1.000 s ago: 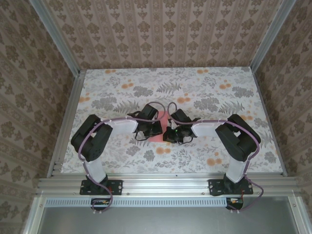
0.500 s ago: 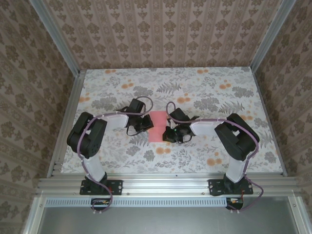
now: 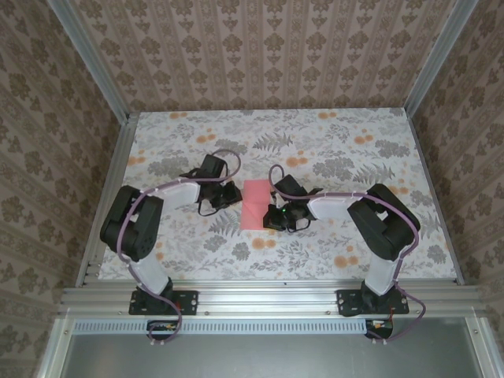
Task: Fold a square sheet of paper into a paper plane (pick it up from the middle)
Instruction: Fold the triangle a second time at the center of the table.
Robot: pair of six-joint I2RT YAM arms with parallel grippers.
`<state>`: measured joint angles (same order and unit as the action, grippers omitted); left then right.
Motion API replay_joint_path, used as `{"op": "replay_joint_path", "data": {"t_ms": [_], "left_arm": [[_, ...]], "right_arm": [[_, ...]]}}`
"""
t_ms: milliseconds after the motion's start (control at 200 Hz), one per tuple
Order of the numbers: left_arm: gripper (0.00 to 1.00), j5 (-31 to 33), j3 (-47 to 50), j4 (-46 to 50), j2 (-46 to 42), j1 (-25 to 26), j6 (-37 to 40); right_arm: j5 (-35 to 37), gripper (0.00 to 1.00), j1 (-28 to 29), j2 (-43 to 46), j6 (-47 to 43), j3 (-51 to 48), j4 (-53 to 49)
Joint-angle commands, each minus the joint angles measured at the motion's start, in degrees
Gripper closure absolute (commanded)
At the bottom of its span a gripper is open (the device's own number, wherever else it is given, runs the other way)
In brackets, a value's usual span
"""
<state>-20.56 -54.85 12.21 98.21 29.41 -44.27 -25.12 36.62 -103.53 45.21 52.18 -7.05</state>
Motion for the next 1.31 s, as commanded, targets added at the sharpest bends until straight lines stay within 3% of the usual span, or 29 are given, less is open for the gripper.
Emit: {"op": "replay_joint_path", "data": {"t_ms": [0,235,555,660,845,935,1130,1300], "left_arm": [[0.82,0.52,-0.92,1.99,-3.11,3.55,0.69],[0.82,-0.47,-1.03,-0.38,0.45,9.05,-2.14],[0.85,0.81,-2.75,0.57,6.79,8.51,-2.77],[0.86,4.97,-3.06,3.45,6.99,7.97,-1.95],[0.86,5.68,-2.82,4.65,7.29,8.25,-1.43],[0.87,5.27,-2.74,4.37,7.81,8.38,-1.50],[0.87,4.00,-2.96,3.52,7.74,8.65,-1.52],[0.84,1.31,-3.42,2.42,5.35,8.65,-1.30]], "right_arm": [[2.51,0.92,0.20,-1.48,1.07,-1.38,-6.16],[2.08,0.92,0.20,-2.33,2.09,-2.78,-4.43],[1.83,0.92,0.20,-2.66,2.20,-3.56,-4.20],[2.05,0.92,0.20,-2.32,1.99,-4.01,-4.11],[1.40,0.90,-0.05,2.05,1.46,-4.56,-1.90],[1.68,0.85,-0.61,6.10,1.63,-4.05,-0.95],[6.78,0.60,-3.21,10.75,0.66,-3.21,-3.06],[5.09,0.55,-5.68,8.63,0.23,-2.21,-0.95]]}}
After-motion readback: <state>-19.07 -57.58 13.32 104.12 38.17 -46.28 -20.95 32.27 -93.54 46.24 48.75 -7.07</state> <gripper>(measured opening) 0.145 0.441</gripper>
